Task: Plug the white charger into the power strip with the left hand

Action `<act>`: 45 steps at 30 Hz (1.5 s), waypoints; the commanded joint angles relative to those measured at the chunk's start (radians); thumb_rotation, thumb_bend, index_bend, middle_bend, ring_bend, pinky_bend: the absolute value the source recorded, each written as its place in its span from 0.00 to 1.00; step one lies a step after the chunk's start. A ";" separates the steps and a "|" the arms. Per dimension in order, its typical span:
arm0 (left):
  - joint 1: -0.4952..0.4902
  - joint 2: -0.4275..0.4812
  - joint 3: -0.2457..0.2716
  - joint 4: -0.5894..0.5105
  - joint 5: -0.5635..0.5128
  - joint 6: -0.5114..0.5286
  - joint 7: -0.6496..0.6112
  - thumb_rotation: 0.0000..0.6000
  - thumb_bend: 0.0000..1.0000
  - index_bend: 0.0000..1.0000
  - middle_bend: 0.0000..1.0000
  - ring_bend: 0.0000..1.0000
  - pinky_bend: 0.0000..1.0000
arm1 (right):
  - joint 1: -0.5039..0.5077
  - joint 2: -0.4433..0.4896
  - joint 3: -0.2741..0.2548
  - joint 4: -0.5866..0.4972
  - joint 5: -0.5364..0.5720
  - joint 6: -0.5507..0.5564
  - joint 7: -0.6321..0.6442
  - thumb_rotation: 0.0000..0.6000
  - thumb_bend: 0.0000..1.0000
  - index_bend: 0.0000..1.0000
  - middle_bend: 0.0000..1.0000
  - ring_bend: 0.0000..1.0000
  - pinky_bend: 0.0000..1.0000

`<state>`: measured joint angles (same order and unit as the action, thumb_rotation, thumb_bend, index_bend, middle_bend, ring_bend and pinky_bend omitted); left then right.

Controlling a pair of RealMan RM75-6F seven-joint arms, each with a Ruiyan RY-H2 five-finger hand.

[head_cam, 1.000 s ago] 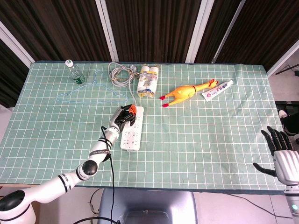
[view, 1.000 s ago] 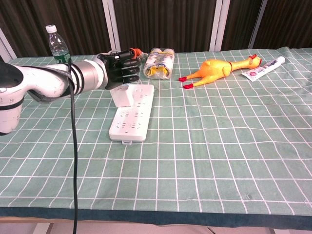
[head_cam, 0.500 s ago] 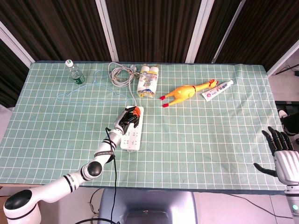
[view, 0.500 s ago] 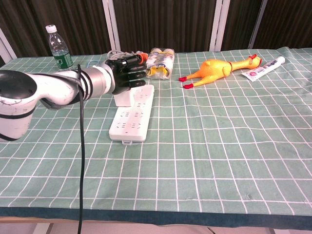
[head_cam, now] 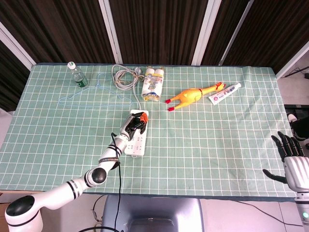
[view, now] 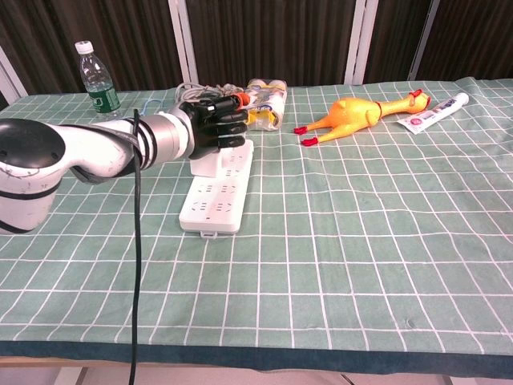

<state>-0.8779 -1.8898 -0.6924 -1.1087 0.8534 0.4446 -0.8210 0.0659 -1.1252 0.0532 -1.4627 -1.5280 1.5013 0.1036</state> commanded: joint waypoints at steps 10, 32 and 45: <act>-0.003 0.029 0.010 -0.016 -0.018 0.005 0.017 1.00 1.00 0.93 0.98 0.85 0.86 | -0.002 0.000 -0.001 -0.001 -0.001 0.001 -0.001 1.00 0.00 0.00 0.05 0.00 0.12; 0.279 0.565 0.195 -0.298 0.423 0.503 0.991 1.00 0.47 0.29 0.33 0.23 0.30 | 0.020 0.031 0.016 0.017 -0.001 -0.017 0.053 1.00 0.00 0.00 0.05 0.00 0.12; 0.628 0.744 0.420 -0.407 0.502 0.926 1.087 1.00 0.42 0.08 0.05 0.00 0.02 | 0.024 0.018 0.021 0.069 0.013 -0.025 0.117 1.00 0.00 0.00 0.00 0.00 0.03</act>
<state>-0.3462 -1.1994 -0.3604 -1.4878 1.2964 1.2702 0.3268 0.0912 -1.1053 0.0758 -1.3950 -1.5139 1.4747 0.2191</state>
